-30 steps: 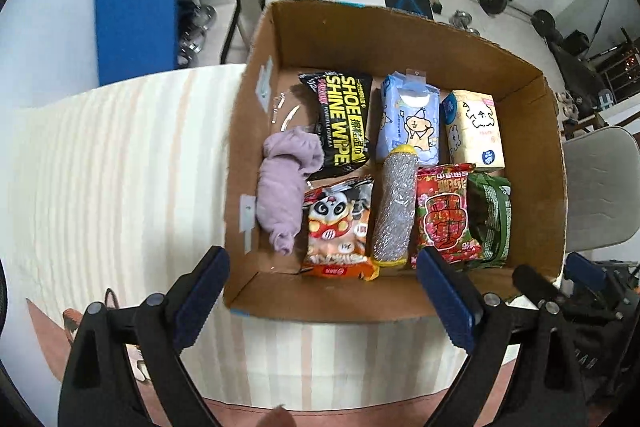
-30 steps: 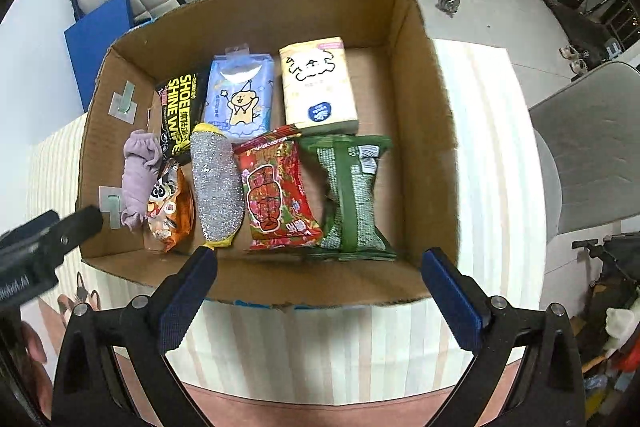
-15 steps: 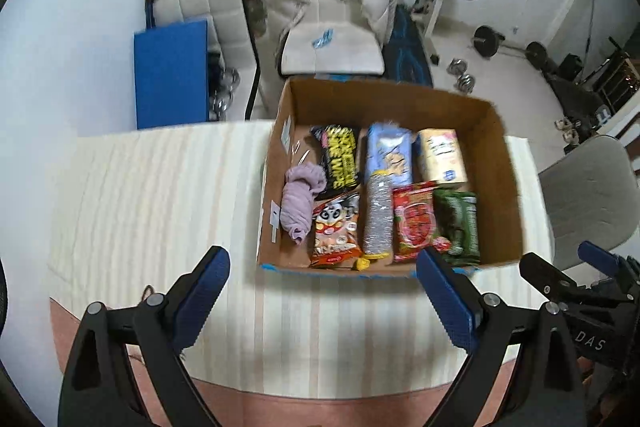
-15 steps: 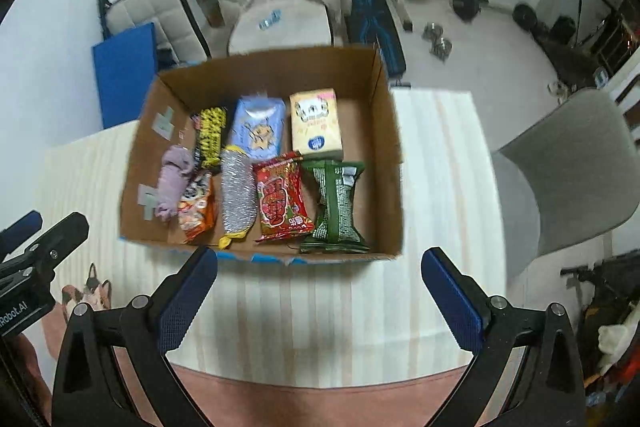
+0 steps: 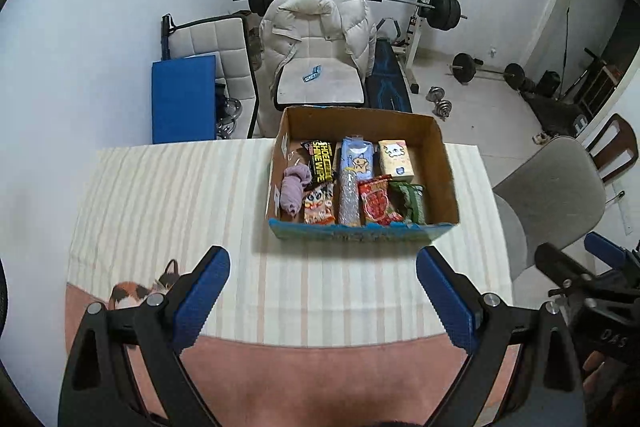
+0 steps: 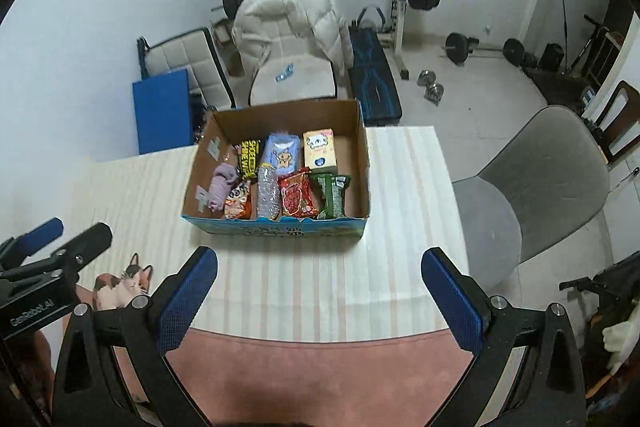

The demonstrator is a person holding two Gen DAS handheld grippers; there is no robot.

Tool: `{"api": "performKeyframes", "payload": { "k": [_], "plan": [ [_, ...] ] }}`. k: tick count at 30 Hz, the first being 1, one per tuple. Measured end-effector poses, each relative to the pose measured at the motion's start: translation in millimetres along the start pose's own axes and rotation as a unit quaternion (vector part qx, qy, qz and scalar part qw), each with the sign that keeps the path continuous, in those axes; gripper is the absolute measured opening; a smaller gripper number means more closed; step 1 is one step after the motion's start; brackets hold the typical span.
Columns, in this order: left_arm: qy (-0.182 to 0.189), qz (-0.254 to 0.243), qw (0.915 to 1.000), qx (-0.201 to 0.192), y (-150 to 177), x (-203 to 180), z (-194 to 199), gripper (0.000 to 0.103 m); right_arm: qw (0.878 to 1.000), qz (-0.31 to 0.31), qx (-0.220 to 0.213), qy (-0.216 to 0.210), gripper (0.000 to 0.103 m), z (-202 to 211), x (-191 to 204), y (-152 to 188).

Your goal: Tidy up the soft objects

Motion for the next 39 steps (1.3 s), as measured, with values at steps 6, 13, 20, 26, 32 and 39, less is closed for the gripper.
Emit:
{"api": "performKeyframes", "payload": {
  "k": [6,13,20,26,32,39],
  "plan": [
    [-0.015,0.002,0.9997,-0.016,14.7,2.7,35.4,0.096,1.000,0.014,-0.026,0.009,0.103,59.6,-2.3,12.3],
    [-0.008,0.011,0.9998,-0.017,28.6,0.3,56.6,0.096,0.999,0.033,-0.039,0.002,0.103,100.4,6.8,21.3],
    [-0.018,0.012,0.9990,-0.040,27.6,-1.1,68.6,0.096,0.998,0.036,-0.049,0.007,0.103,107.3,6.4,21.9],
    [-0.028,0.008,0.9982,-0.052,23.8,-2.2,67.3,0.096,0.998,0.027,-0.060,0.012,0.103,97.7,4.0,13.7],
    [-0.032,0.009,0.9969,-0.071,16.3,-6.3,69.5,0.096,0.996,0.029,-0.084,0.029,0.103,96.3,5.9,-0.8],
    [-0.035,0.005,0.9957,-0.086,6.7,-9.2,74.4,0.096,0.993,0.040,-0.103,0.028,0.103,102.3,17.1,-14.6]
  ]
}}
Point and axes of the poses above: each gripper's, at about its wrist camera, not at the fingertips, and z roughly against the way its jaws point, x to its left, y to its underside, the point moved 9 cm from there along -z, roughly the way its jaws point
